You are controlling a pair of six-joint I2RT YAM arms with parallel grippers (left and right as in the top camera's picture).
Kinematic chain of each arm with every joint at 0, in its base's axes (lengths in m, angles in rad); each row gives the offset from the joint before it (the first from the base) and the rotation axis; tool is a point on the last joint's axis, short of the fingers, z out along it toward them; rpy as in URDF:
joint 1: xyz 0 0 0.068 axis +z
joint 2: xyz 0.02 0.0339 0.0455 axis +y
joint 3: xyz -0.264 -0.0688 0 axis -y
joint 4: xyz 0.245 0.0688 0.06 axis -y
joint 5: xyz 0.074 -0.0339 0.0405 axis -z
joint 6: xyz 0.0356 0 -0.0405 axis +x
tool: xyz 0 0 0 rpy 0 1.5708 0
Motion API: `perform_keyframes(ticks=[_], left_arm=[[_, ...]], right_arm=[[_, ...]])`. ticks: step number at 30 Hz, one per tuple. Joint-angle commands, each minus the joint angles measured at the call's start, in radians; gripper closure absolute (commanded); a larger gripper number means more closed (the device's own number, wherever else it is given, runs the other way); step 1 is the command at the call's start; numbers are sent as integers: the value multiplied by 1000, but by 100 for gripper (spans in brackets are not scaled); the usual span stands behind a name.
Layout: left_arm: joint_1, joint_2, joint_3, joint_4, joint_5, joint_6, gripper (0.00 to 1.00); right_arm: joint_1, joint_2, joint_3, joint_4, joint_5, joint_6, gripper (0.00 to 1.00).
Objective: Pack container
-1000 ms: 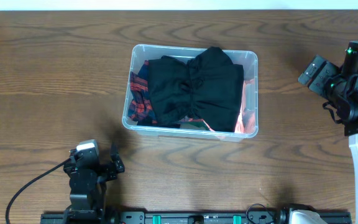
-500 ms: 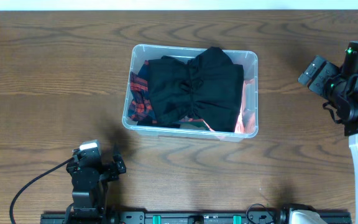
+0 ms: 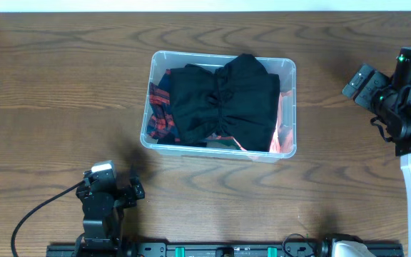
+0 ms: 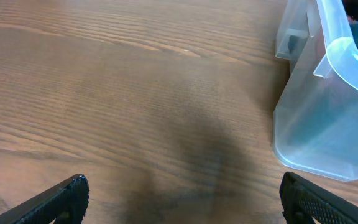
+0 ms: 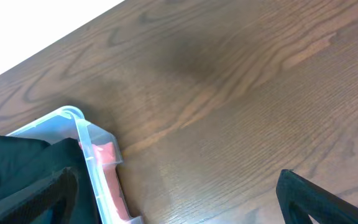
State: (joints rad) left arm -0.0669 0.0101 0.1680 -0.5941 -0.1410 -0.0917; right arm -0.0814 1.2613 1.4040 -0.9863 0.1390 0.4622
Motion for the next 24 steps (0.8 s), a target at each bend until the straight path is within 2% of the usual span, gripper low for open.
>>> perform_keyframes(ticks=[1,8,12,16,19,24], left_arm=[[5,-7,-13,2,-1,13,2],[5,-7,-13,2,-1,13,2],[5,-7,-13,2,-1,13,2],[5,-7,-13,2,-1,13,2],[5,-7,-13,2,-1,13,2],[5,-7,-13,2,-1,13,2]], right_arm=[[-5,-3,7,-2,11,-3,1],[7,-47,1,-3,11,-4,1],[27,-150,0,-6,12,-10,1],[31,-282,-22,-34,78,-84,1],[30,-400,-99,13,112,-102,1],[30,-606,-339,180,83,-234,1]])
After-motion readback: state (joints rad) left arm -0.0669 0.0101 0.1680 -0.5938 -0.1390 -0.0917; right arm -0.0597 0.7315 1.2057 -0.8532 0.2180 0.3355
